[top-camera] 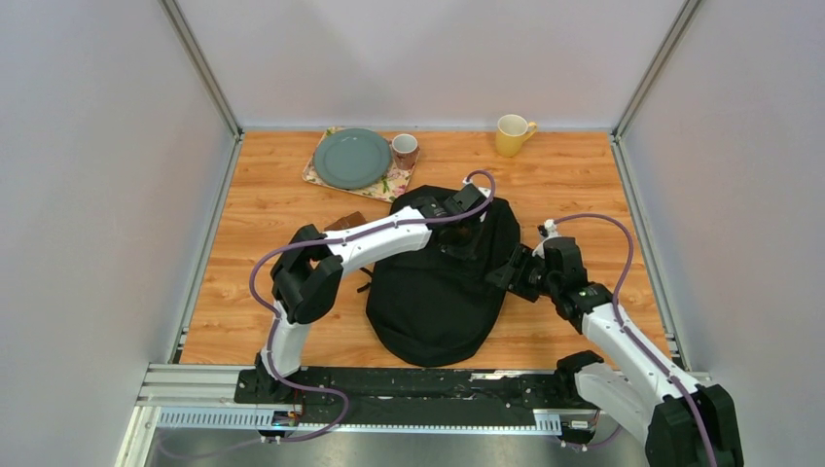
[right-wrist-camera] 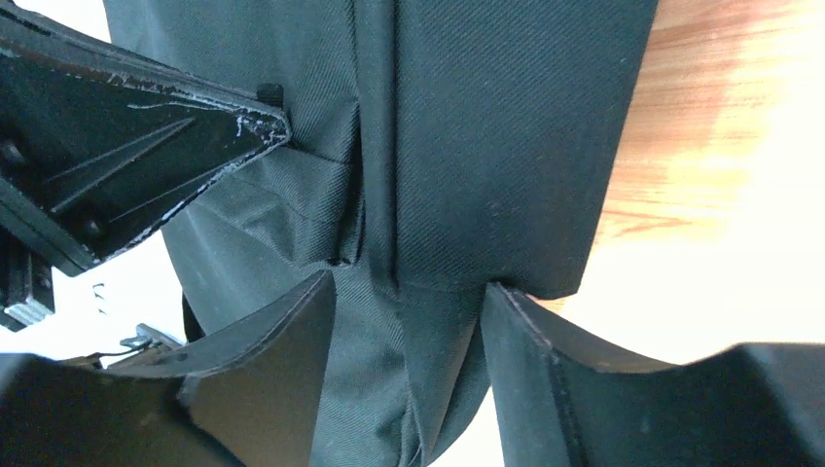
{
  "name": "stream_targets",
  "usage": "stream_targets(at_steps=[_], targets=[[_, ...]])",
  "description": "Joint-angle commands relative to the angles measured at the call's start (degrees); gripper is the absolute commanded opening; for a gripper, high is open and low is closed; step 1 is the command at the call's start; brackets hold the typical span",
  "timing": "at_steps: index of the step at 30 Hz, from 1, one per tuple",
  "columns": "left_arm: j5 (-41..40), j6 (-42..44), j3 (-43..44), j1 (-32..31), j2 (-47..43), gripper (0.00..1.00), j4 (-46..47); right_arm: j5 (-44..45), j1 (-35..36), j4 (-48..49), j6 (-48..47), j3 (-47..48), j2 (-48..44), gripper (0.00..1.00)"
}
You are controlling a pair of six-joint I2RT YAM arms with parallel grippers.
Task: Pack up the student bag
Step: Unzip the student bag at the center of the board.
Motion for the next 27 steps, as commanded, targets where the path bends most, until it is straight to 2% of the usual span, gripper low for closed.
stream_targets(at_steps=[1, 2, 3, 5, 6, 8, 11, 18, 23, 25, 26, 27], targets=[[2.03, 2.1, -2.31, -0.15, -3.83, 0.0, -1.73, 3.74, -0.03, 0.48, -0.17, 3.94, 2.75, 0.49], [2.3, 2.19, -2.92, -0.15, -4.36, 0.0, -1.11, 4.97, -0.03, -0.14, -0.7, 4.38, 3.72, 0.41], [2.3, 2.28, -3.19, -0.06, -4.53, 0.0, -0.93, 5.42, -0.12, -0.49, -1.84, 4.64, 4.51, 0.27], [2.3, 2.72, -3.71, 0.02, -5.32, 0.0, -0.76, 6.56, -0.38, -1.02, -2.63, 5.17, 6.53, 0.16], [2.3, 2.89, -4.06, 0.11, -5.59, 0.0, -0.93, 7.17, -0.55, -1.37, -2.81, 5.35, 6.89, 0.06], [0.99, 3.68, -5.9, 0.29, -7.42, 0.0, -1.02, 9.54, -1.25, -2.08, -3.78, 5.7, 7.07, 0.0], [-1.3, 4.65, -10.81, 1.69, -11.37, 0.0, -0.5, 12.01, -3.71, -3.65, -5.88, 6.93, 7.24, 0.0], [-4.55, 7.81, -26.37, 8.37, -23.24, 0.0, 3.28, 10.08, -12.85, -6.29, -10.99, 11.67, 11.54, 0.0], [-1.92, 8.52, -35.96, 11.45, -30.27, 0.0, 8.63, 10.6, -13.04, -7.44, -10.38, 12.65, 12.17, 0.0], [2.27, 8.52, -37.81, 11.63, -31.34, 0.0, 12.32, 9.21, -13.21, -7.27, -9.5, 12.29, 11.55, 0.0], [4.31, 8.61, -37.82, 11.63, -31.34, 0.0, 13.38, 8.33, -13.21, -7.18, -9.23, 12.12, 11.38, 0.02], [5.98, 8.26, -37.82, 11.71, -31.08, 0.0, 14.0, 7.8, -13.21, -7.44, -8.97, 12.2, 10.94, 0.09]])
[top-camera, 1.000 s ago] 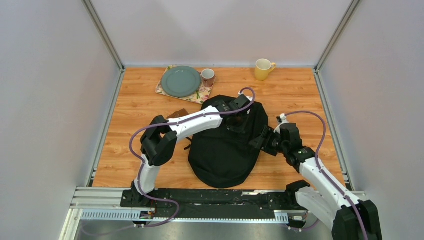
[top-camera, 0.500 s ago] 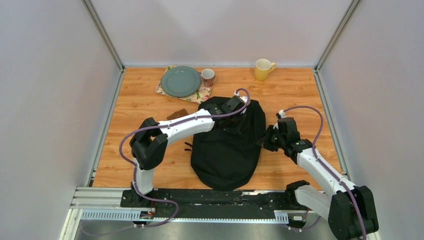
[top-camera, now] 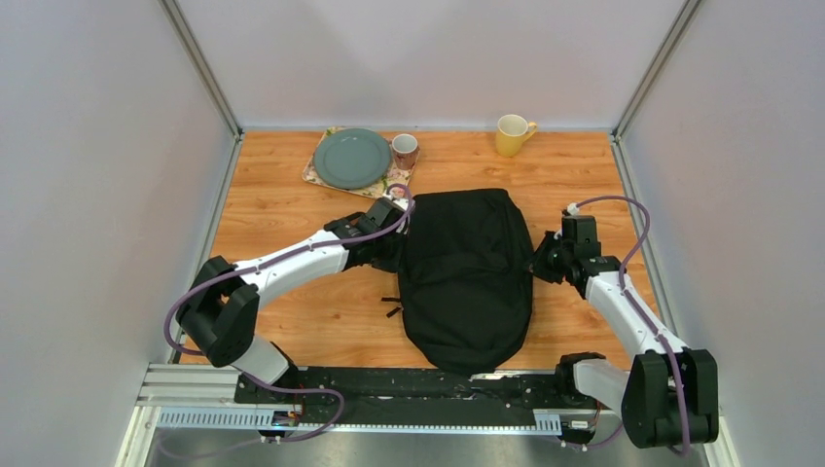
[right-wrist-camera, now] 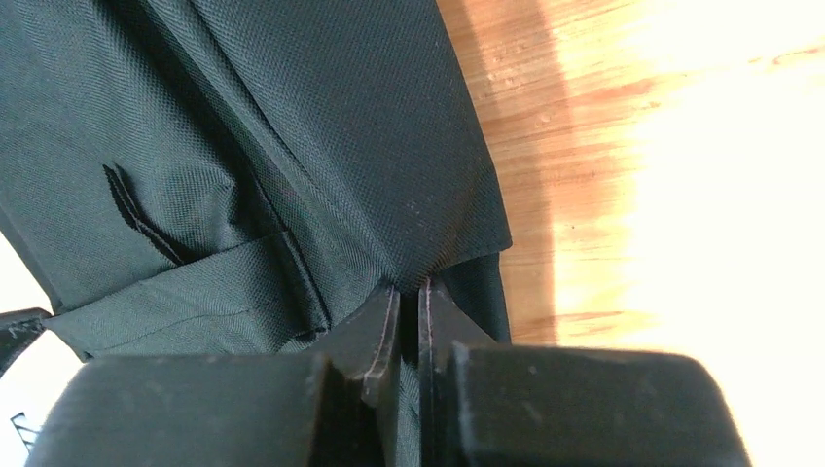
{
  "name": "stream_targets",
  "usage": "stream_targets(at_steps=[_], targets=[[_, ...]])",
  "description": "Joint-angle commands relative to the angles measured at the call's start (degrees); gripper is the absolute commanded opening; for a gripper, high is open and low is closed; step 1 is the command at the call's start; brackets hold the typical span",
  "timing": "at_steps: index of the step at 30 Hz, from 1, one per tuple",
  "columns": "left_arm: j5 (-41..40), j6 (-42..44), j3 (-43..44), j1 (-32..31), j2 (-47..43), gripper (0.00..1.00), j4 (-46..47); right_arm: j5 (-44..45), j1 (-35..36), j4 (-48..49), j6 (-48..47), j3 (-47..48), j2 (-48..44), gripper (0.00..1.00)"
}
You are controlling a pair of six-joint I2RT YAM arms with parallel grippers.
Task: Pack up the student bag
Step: Unzip the student bag at the center of the board.
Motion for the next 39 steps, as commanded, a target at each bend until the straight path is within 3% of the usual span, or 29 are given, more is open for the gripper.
stream_targets(at_steps=[1, 2, 5, 7, 8, 10, 11, 14, 22, 31, 37, 39], targets=[[8.35, 1.22, 0.12, -0.96, -1.4, 0.0, 5.4, 1.44, -0.4, 0.21, -0.44, 1.8, -2.09, 0.18], [9.41, 1.04, 0.39, -0.96, -1.22, 0.0, 5.84, 1.25, -0.4, -0.23, -0.62, 2.24, -2.7, 0.32], [11.36, 0.51, 1.62, -1.22, -1.39, 0.0, 7.07, 3.18, -0.4, -3.48, -0.18, 3.29, -7.35, 0.5], [12.05, 0.16, 3.54, -1.58, -1.57, 0.0, 7.68, 2.67, -0.4, -3.14, 0.17, 3.82, -11.31, 0.55], [11.88, -0.27, 4.43, -1.93, -1.57, 0.05, 7.95, 1.53, -0.4, -1.92, 0.26, 3.47, -12.28, 0.56], [11.27, -0.63, 7.58, -3.33, -0.87, 0.19, 8.82, -2.76, -0.49, 0.98, 1.48, 2.77, -13.69, 0.56], [10.57, -0.72, 8.99, -4.03, -0.17, 0.31, 8.66, -4.27, -0.4, 2.13, 1.93, 2.42, -13.7, 0.56], [9.51, -0.8, 15.93, -6.41, 4.04, 0.43, 7.78, -9.2, -0.4, 3.54, 2.37, 2.68, -10.8, 0.56], [8.81, -4.93, 32.89, -10.36, 19.06, 0.44, 1.98, -16.23, -0.49, 8.72, 2.54, 2.33, -0.17, 0.55], [6.61, -11.52, 36.07, -11.16, 25.32, 0.45, 0.13, -18.79, -0.75, 13.3, 3.25, 0.48, 3.18, 0.53], [5.64, -14.43, 36.16, -11.16, 27.34, 0.45, 0.83, -19.75, -0.75, 14.36, 3.16, -1.36, 2.92, 0.39], [5.73, -14.95, 36.25, -11.16, 27.26, 0.45, 1.44, -19.75, -0.67, 14.18, 3.16, -1.71, 2.74, 0.41]])
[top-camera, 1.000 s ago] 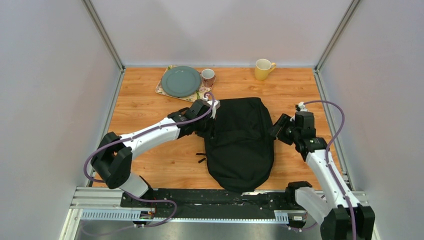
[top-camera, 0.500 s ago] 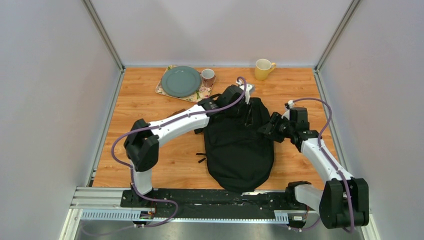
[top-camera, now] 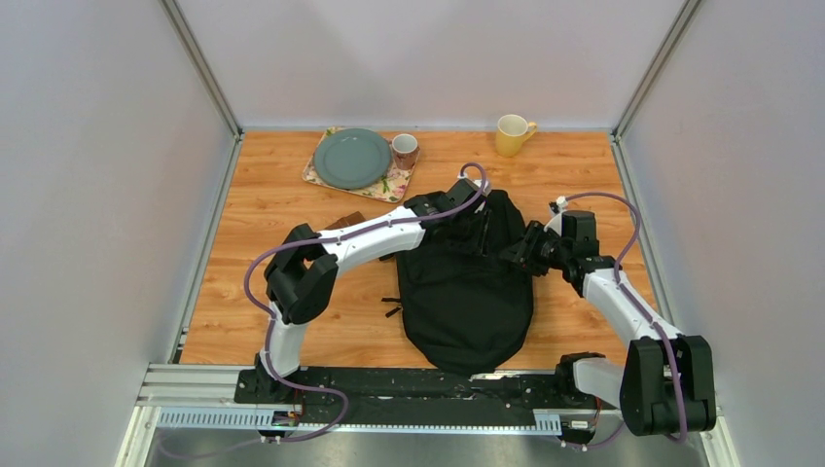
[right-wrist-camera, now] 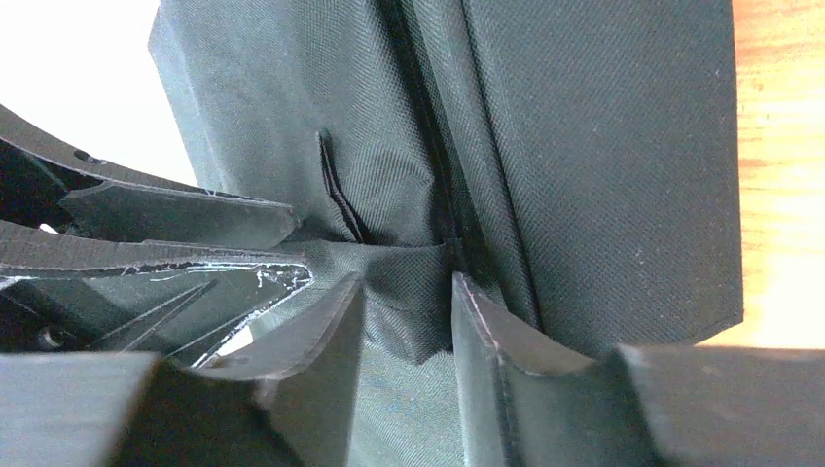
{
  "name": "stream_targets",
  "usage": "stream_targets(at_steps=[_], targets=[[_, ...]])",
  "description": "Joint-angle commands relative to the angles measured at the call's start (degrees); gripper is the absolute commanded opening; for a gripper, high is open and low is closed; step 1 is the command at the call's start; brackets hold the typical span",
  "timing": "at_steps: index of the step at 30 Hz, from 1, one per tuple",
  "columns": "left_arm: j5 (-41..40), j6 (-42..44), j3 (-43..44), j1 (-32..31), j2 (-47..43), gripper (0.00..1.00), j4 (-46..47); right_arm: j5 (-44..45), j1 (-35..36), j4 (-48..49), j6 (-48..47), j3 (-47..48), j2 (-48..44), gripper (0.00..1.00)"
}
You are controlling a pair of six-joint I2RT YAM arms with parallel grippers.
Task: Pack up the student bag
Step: Unzip the student bag at the center of the board.
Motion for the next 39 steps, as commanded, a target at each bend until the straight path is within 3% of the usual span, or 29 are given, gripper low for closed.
stream_targets(at_steps=[1, 4, 9, 12, 13, 20, 34, 39], targets=[[-0.98, -2.76, 2.68, -0.1, 0.44, 0.45, 1.6, -1.18, -0.25, 2.88, 0.1, -1.25, -0.65, 0.49], [-1.24, -2.67, 3.12, -0.1, 0.44, 0.45, 1.6, 1.1, -0.16, 2.01, -0.34, -1.7, -1.17, 0.56], [-0.72, -2.58, 3.38, -0.1, 0.35, 0.45, 1.95, 1.46, -0.34, 2.09, -1.04, -1.87, 0.4, 0.56], [-0.8, -2.32, 3.47, -0.1, 0.26, 0.45, 1.87, -0.9, -0.34, 3.75, -0.61, -2.31, 1.28, 0.4], [-0.98, -2.15, 3.47, -0.1, 0.26, 0.45, 1.95, -2.13, -0.25, 4.2, -0.25, -2.49, 1.11, 0.3], [-1.95, -2.41, 5.05, -0.1, 1.14, 0.47, 1.34, -5.13, -0.25, 6.31, 1.59, -5.21, -3.28, 0.01], [-2.83, -3.64, 7.6, -0.8, 5.45, 0.47, -2.44, -5.66, 2.21, 9.39, 5.37, -9.17, -10.75, 0.0], [-3.35, -3.55, 7.69, -1.33, 5.98, 0.39, -2.88, -3.55, 5.11, 8.6, 5.72, -9.34, -13.56, 0.0]])
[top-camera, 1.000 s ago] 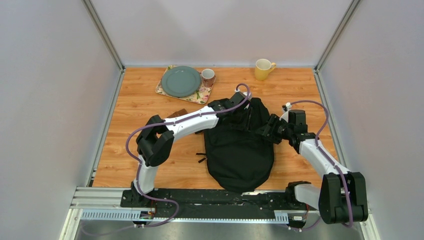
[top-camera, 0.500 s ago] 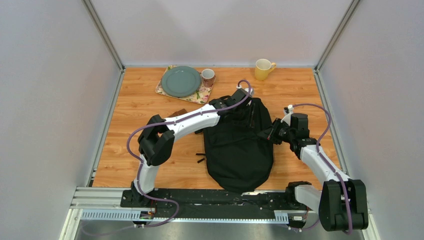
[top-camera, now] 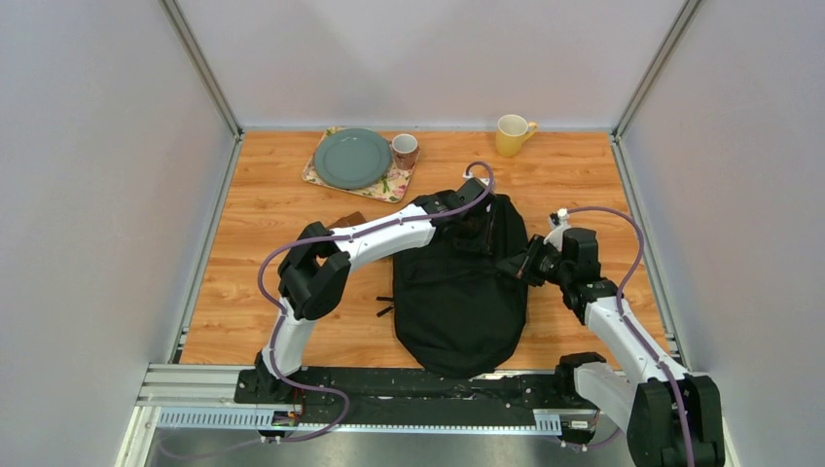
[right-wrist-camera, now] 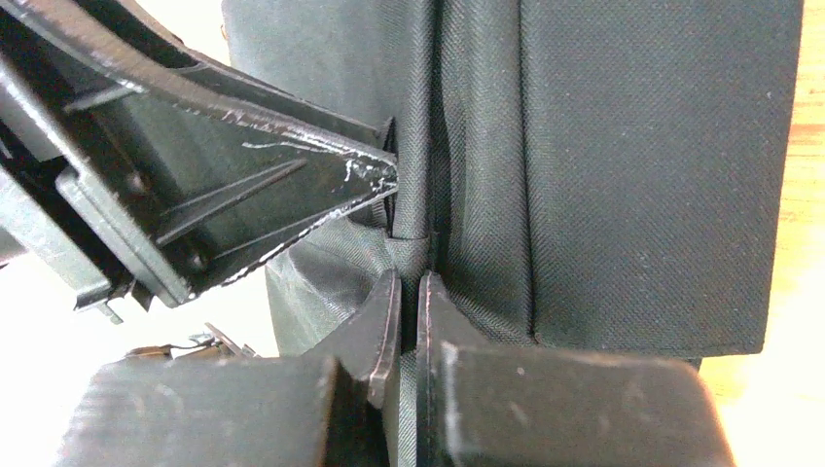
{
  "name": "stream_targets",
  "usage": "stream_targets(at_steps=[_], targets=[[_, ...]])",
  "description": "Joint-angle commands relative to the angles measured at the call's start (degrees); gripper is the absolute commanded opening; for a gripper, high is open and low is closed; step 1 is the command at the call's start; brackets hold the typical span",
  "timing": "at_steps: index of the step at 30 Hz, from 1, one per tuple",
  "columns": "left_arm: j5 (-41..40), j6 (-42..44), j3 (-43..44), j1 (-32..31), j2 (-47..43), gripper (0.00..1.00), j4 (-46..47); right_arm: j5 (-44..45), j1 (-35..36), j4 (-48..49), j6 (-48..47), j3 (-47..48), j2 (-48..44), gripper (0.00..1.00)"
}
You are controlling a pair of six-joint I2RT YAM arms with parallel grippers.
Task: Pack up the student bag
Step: Unzip the student bag at the center of the board.
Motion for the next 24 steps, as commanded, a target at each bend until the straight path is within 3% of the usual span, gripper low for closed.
stream_targets(at_steps=[1, 4, 10, 12, 13, 18, 21, 24], targets=[[-1.02, -0.23, 2.01, -0.72, 0.91, 0.32, -1.13, -1.19, 2.68, 1.53, 1.79, -0.29, -3.64, 0.0], [-1.02, 0.12, 1.66, -1.07, 0.56, 0.22, -1.4, -0.31, 3.12, 1.01, 1.97, -0.73, -4.7, 0.0], [0.65, 0.65, 0.95, -1.77, -0.15, 0.23, -1.4, 0.49, 3.3, 0.39, 1.62, -0.3, -4.97, 0.0], [0.83, 0.74, 0.25, -1.95, -0.5, 0.27, -1.57, 0.66, 3.47, 0.3, 1.62, -0.21, -5.32, 0.0], [0.92, 0.65, 0.25, -1.95, -0.59, 0.4, -1.92, 0.84, 3.56, 0.3, 1.7, -0.03, -5.49, 0.0], [-1.1, 1.44, -1.25, -3.0, -2.34, 0.46, -2.89, 2.86, 5.49, -1.1, 0.83, 0.58, -6.37, 0.0], [-1.02, 1.53, -0.89, -3.09, -1.91, 0.45, -4.12, 4.79, 7.08, -1.37, 0.83, 0.58, -6.72, 0.0], [-2.5, 1.7, -0.8, -3.53, -1.73, 0.34, -5.17, 6.99, 8.75, -1.8, 0.91, 0.76, -7.07, 0.0]])
